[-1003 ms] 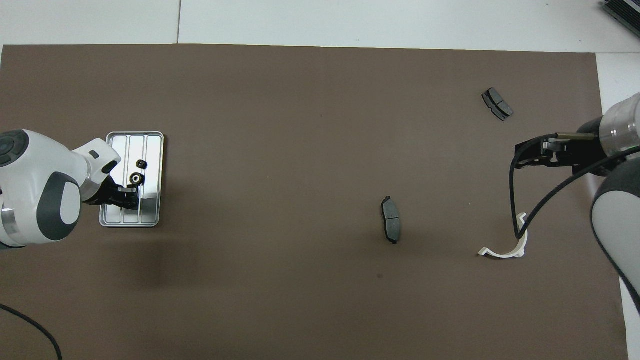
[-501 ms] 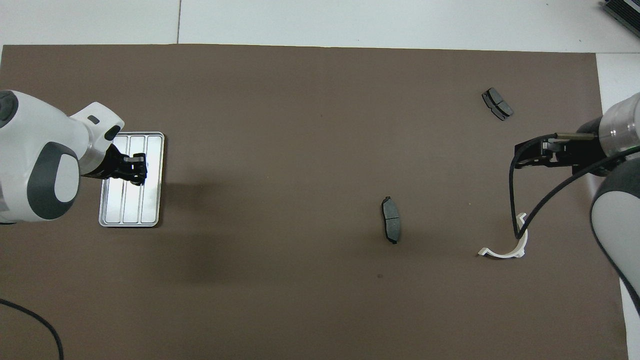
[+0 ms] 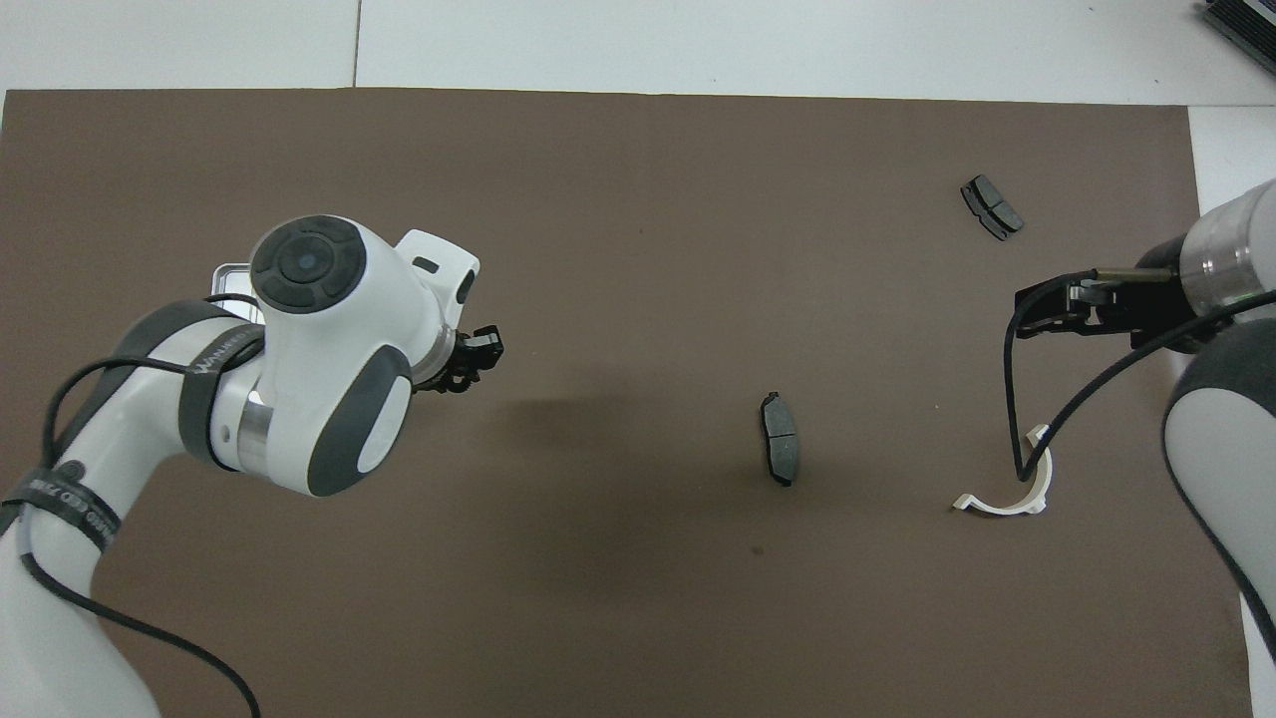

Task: Place bearing gear from tray to pile

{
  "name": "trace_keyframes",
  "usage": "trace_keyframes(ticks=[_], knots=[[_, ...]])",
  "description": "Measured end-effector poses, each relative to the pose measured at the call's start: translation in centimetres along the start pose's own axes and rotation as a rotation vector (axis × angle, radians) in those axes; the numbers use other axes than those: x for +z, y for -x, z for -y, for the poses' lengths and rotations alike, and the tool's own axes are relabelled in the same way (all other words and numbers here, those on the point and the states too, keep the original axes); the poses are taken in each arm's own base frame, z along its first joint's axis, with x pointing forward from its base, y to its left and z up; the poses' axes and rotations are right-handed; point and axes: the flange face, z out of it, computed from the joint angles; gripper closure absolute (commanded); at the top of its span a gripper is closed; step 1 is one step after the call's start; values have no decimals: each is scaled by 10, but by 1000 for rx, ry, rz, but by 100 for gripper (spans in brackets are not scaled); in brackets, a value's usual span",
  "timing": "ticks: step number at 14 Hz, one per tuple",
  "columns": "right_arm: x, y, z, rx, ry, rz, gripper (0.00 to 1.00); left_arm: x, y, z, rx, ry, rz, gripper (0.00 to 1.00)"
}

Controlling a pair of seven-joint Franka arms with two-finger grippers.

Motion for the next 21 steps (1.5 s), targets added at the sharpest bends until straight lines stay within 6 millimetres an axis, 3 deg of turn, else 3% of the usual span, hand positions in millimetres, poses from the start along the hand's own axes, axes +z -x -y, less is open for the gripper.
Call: trace_keyframes(ticks=[3,4,7,9,12,15,18,21], knots=[[0,0,0,0,0,-2,0,26,23,-33,3,3,-5,75],[0,-1,0,2,-1,-6,0,32,25,-38,7,3,-5,66],[5,-2,7,7,-7,-18,0,41,31,-50,-11,19,-20,23],[10,0,19,28,-9,-22,0,40,30,-52,-32,34,-33,17],[18,3,38,47,-13,-32,0,39,29,-52,-44,40,-38,0],[31,8,70,48,-24,-51,0,37,27,-51,-47,41,-40,0],[50,18,119,60,-38,-62,0,8,7,-34,-74,64,-69,0],[68,21,157,56,-56,-77,0,-56,-33,36,-65,60,-75,0]])
